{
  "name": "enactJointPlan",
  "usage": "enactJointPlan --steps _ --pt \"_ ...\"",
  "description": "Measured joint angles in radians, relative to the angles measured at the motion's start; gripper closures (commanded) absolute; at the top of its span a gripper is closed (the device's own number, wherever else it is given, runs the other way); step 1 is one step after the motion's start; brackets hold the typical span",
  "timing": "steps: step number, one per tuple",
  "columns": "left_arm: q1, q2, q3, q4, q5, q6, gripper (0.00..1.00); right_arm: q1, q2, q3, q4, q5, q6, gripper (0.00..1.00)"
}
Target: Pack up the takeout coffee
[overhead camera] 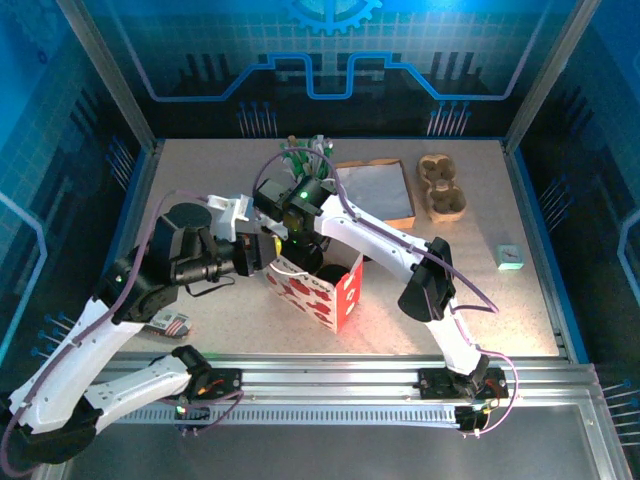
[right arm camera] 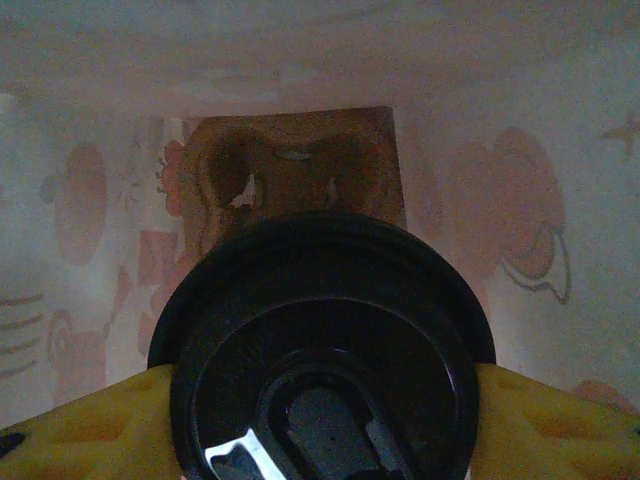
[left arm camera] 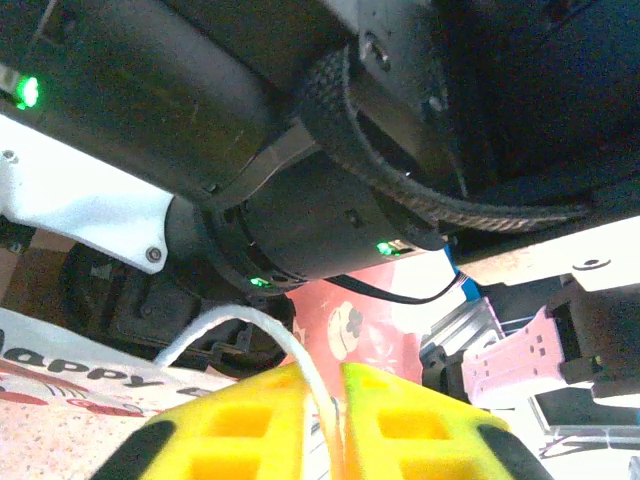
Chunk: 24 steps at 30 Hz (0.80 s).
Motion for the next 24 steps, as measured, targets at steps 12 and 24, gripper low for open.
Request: enactJointPlan --steps 12,24 --pt "-0.032 0.000 0.004 -0.007 -0.006 -0.004 1.00 0.000 0.001 0.000 0.002 0.000 0.000 0.53" --pt "-0.098 0.000 0.004 -0.007 -0.019 -0.004 1.00 0.000 0.021 0.027 -0.002 0.000 0.007 0.53"
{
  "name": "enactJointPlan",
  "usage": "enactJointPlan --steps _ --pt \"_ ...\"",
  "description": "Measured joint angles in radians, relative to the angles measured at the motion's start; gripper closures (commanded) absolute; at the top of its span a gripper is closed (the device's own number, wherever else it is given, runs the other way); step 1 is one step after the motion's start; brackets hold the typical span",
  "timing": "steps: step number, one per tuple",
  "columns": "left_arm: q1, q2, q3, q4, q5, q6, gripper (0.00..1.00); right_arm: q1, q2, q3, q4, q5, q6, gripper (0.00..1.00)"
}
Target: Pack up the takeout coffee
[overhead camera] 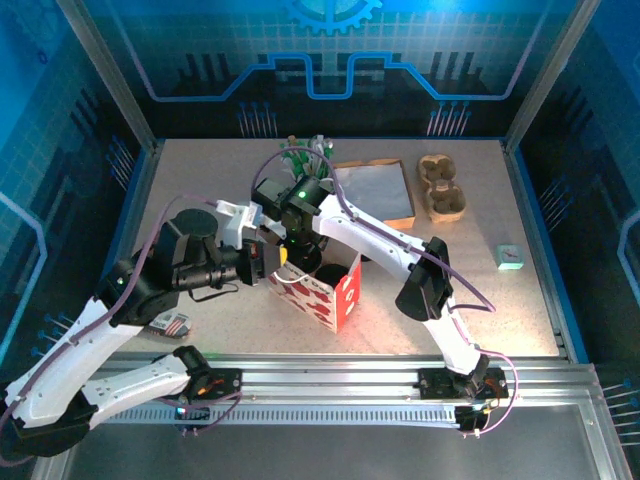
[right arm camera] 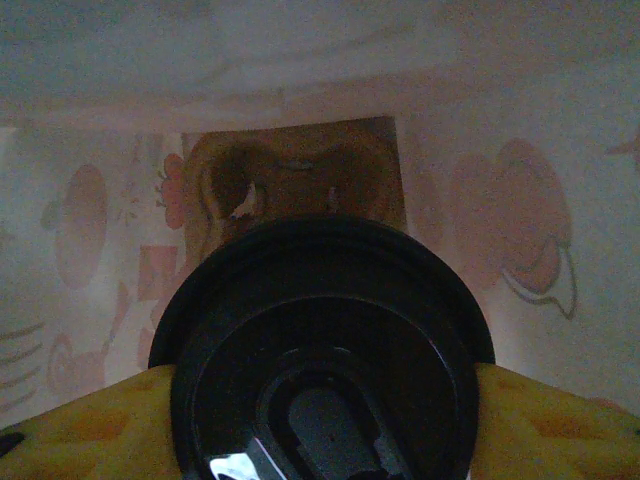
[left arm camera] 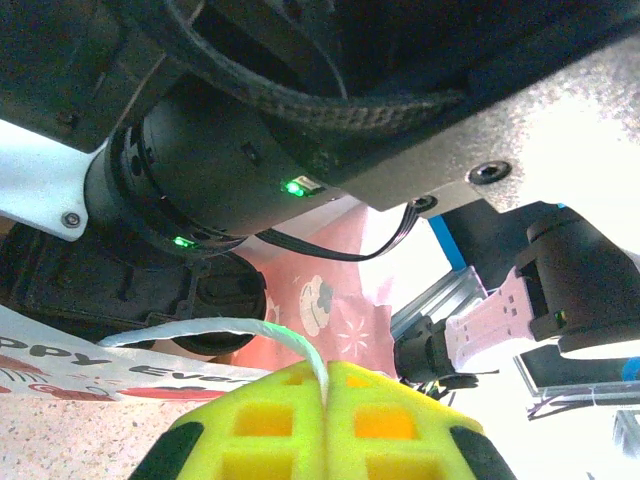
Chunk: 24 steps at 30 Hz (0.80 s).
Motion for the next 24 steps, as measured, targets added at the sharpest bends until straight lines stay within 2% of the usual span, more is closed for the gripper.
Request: enactJointPlan --steps 24 --pt "-0.009 -0.024 0.001 -0.015 -0.055 0.011 1.00 0.000 -0.006 -0.029 0.017 0.000 0.005 0.52"
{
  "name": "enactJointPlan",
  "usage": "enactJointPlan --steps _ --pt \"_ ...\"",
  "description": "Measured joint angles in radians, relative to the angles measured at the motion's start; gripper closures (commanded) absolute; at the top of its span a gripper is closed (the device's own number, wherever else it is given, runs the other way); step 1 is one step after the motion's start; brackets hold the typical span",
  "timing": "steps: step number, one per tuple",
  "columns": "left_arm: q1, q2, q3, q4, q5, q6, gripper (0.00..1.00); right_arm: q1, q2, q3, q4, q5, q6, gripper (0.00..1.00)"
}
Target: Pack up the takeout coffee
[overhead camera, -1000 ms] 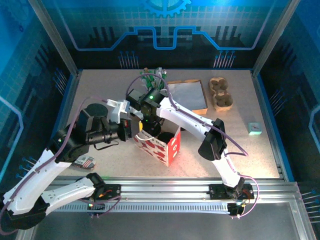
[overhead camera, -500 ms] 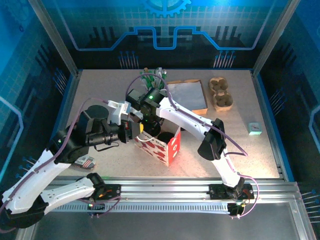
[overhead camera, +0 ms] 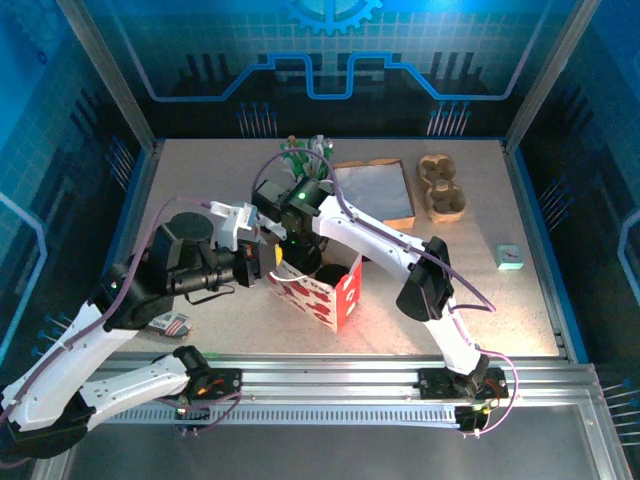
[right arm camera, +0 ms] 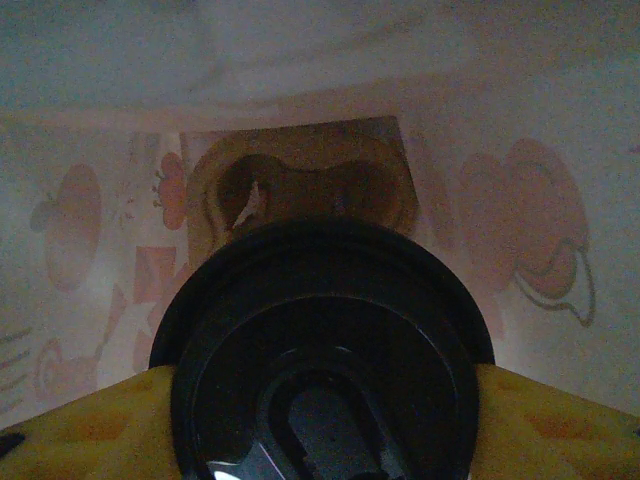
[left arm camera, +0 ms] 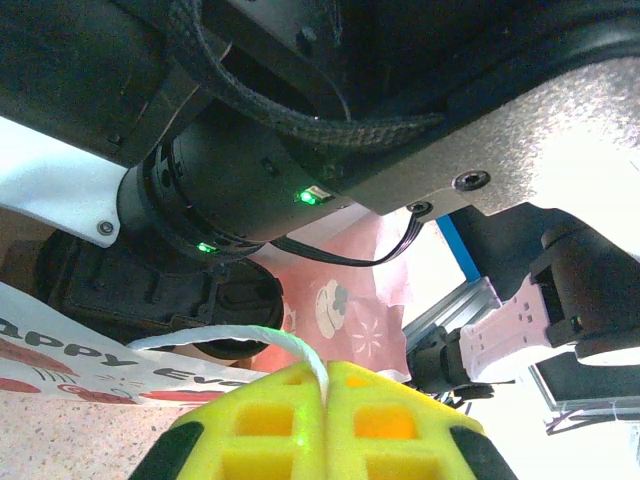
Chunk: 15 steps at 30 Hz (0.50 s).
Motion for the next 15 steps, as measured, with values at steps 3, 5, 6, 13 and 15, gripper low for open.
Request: enactJointPlan --steps 3,5,6,13,15 --pt "0.000 0.000 0.000 0.000 -0.002 0.001 1.00 0.000 0.000 0.000 0.002 0.000 0.001 0.53" --pt "0.000 0.000 0.000 0.000 -0.003 0.001 1.00 0.000 -0.001 -0.006 0.006 0.000 0.003 0.53" --pt "0.000 -0.001 0.000 0.000 -0.005 0.001 1.00 0.000 -0.003 -0.011 0.010 0.000 0.003 0.53" --pt "0.000 -0.014 0.000 -0.016 -0.021 0.019 1.00 0.000 -0.006 -0.020 0.021 0.000 0.007 0.53" --pt "0.000 -0.018 0.000 -0.019 -0.023 0.020 1.00 0.000 -0.006 -0.020 0.021 0.000 0.007 0.53"
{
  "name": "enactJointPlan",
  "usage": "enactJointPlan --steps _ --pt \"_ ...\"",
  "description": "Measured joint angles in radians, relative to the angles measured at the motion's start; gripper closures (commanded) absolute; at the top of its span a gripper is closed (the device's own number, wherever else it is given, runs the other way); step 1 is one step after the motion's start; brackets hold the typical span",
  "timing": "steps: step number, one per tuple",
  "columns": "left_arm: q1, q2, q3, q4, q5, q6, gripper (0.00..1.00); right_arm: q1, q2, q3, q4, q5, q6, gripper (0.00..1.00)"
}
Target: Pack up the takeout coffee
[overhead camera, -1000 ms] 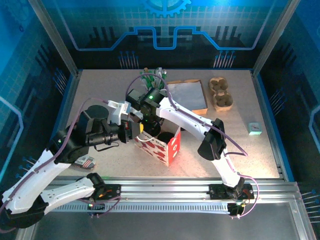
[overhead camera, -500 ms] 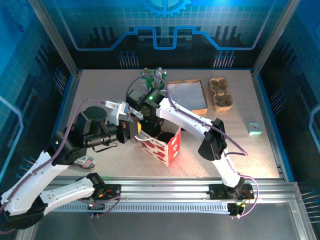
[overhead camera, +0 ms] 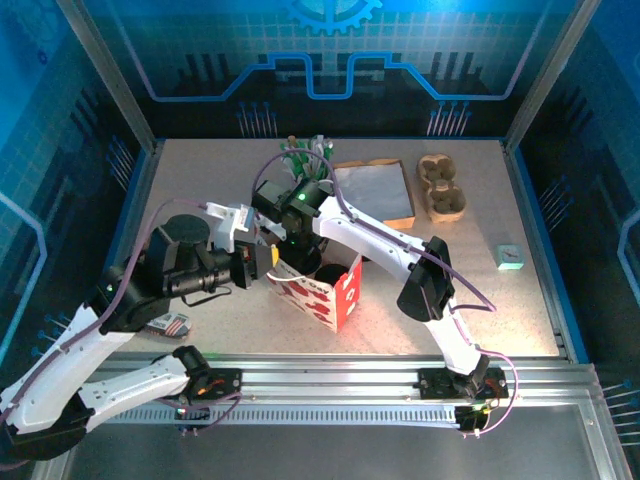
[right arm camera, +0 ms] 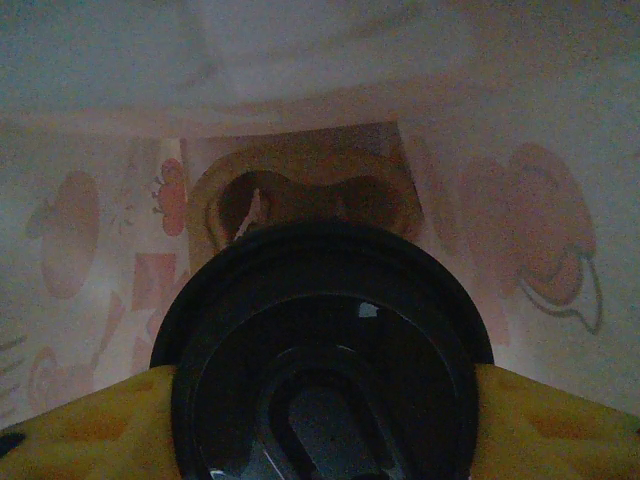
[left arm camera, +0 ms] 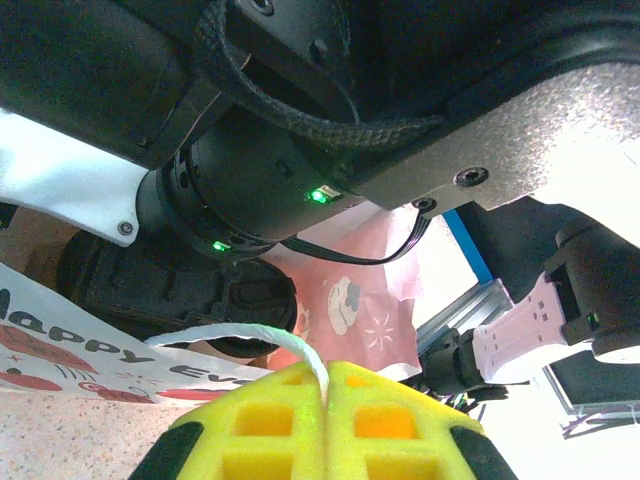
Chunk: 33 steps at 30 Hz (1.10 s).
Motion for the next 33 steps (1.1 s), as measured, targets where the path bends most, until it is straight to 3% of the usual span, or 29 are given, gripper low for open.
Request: enactJointPlan --steps 33 --pt "0.000 -0.003 0.000 -0.007 -0.005 0.002 1.00 0.000 -0.019 -0.088 0.069 -0.005 0.008 0.51"
